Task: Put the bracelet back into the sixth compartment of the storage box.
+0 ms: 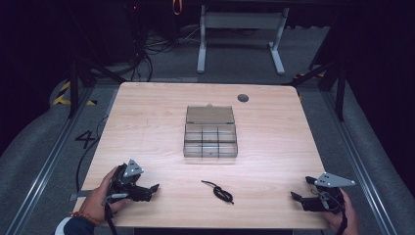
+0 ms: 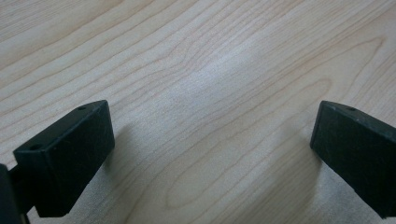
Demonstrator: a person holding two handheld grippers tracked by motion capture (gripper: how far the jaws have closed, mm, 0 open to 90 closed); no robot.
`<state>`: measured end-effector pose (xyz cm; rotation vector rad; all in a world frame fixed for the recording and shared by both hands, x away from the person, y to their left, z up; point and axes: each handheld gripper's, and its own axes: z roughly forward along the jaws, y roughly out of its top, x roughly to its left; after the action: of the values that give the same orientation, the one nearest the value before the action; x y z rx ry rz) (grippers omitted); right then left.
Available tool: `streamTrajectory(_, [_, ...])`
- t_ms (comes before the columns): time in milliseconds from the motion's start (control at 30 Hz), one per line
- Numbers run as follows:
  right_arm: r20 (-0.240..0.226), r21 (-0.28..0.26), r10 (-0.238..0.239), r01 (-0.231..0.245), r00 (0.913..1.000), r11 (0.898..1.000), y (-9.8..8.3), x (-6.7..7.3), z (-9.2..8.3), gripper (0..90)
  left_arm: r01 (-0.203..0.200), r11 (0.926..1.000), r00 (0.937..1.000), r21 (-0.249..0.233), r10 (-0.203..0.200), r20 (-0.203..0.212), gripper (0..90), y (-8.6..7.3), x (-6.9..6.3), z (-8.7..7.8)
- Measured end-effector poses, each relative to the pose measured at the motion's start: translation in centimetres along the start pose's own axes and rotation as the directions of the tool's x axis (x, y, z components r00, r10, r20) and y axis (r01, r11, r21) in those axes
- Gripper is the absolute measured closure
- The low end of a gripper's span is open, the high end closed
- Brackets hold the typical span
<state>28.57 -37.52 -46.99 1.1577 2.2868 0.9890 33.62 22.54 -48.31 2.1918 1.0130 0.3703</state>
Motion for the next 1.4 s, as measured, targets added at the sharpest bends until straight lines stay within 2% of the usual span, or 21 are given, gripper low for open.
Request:
streamTrajectory(467, [-0.002,0.019,-0.007,0.007,1.0000,1.000,0.2,0.0,0.0,15.1,-0.004,1.0000,1.0000,0.000,0.004,0.005,0.2,0.2,0.0,0.2])
streamTrajectory(533, [-0.017,0.026,-0.033,0.034,0.9993,0.999,0.4,0.1,0.0,14.6,-0.008,1.0000,1.0000,0.002,0.008,0.006,0.3,0.1,0.0,0.1])
streamTrajectory(700, [0.001,0.024,-0.049,0.049,0.9988,0.999,0.4,0.4,-0.1,14.9,-0.005,1.0000,1.0000,-0.001,0.005,0.004,0.2,0.0,0.1,0.0])
streamTrajectory(800, [-0.025,0.051,-0.030,0.031,0.9992,0.998,0.6,0.1,0.0,14.8,-0.006,1.0000,1.0000,0.000,0.006,0.003,0.1,0.0,0.1,0.0])
streamTrajectory(833, [-0.047,0.072,-0.048,0.051,0.9978,0.996,0.7,-0.1,-0.1,14.7,-0.011,0.9999,0.9999,-0.002,0.011,0.006,0.1,0.0,0.2,0.0])
streamTrajectory(900, [-0.047,0.079,-0.050,0.054,0.9976,0.995,0.8,-0.1,-0.1,15.1,-0.015,0.9999,0.9998,0.001,0.015,0.012,0.1,0.0,0.2,0.0])
streamTrajectory(1033, [-0.072,0.092,-0.074,0.080,0.9947,0.993,1.3,0.2,-0.3,27.0,-0.018,0.9998,0.9996,0.001,0.018,0.021,0.1,-0.1,0.3,-0.1])
streamTrajectory(1100, [-0.085,0.102,-0.090,0.099,0.9922,0.990,1.6,0.4,-0.2,28.4,-0.018,0.9998,0.9996,0.001,0.018,0.020,0.1,-0.1,0.3,-0.1])
streamTrajectory(1267, [-0.133,0.046,-0.104,0.111,0.9856,0.993,3.1,1.2,-0.5,35.9,-0.018,0.9998,0.9996,0.001,0.018,0.020,0.1,-0.1,0.3,-0.1])
streamTrajectory(1400, [-0.149,0.052,-0.161,0.170,0.9757,0.984,4.5,2.8,-0.3,36.1,-0.019,0.9998,0.9996,0.002,0.018,0.020,0.1,-0.1,0.3,-0.1])
